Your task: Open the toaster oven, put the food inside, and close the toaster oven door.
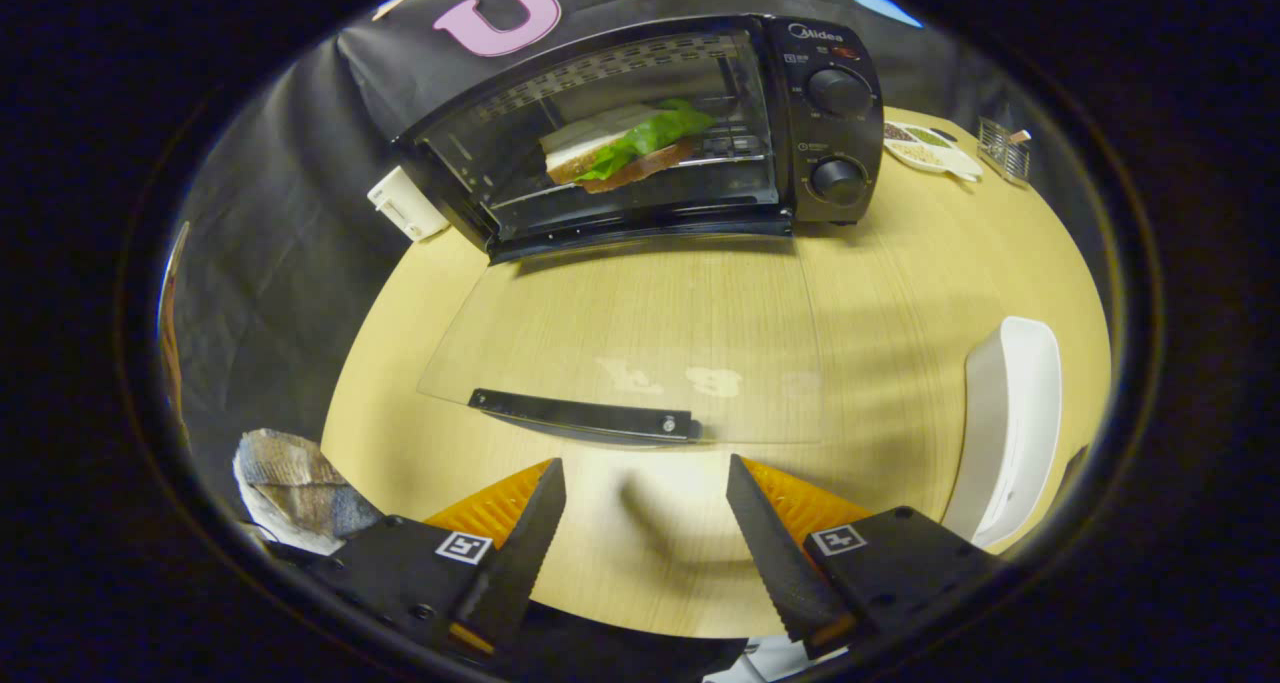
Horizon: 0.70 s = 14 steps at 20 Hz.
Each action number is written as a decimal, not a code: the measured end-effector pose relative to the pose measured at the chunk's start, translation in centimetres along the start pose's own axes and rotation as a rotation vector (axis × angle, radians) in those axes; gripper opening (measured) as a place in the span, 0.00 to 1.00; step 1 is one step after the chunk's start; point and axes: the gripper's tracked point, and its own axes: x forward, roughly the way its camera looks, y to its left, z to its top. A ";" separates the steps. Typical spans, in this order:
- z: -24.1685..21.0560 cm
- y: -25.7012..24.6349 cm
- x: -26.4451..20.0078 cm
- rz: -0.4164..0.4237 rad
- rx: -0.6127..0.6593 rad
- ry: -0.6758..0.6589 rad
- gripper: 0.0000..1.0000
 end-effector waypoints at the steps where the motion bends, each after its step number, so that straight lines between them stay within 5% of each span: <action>1: 0.2 -0.3 0.2 -0.002 -0.005 -0.006 0.99; 14: 6.1 0.3 -3.0 0.053 0.143 -0.118 0.99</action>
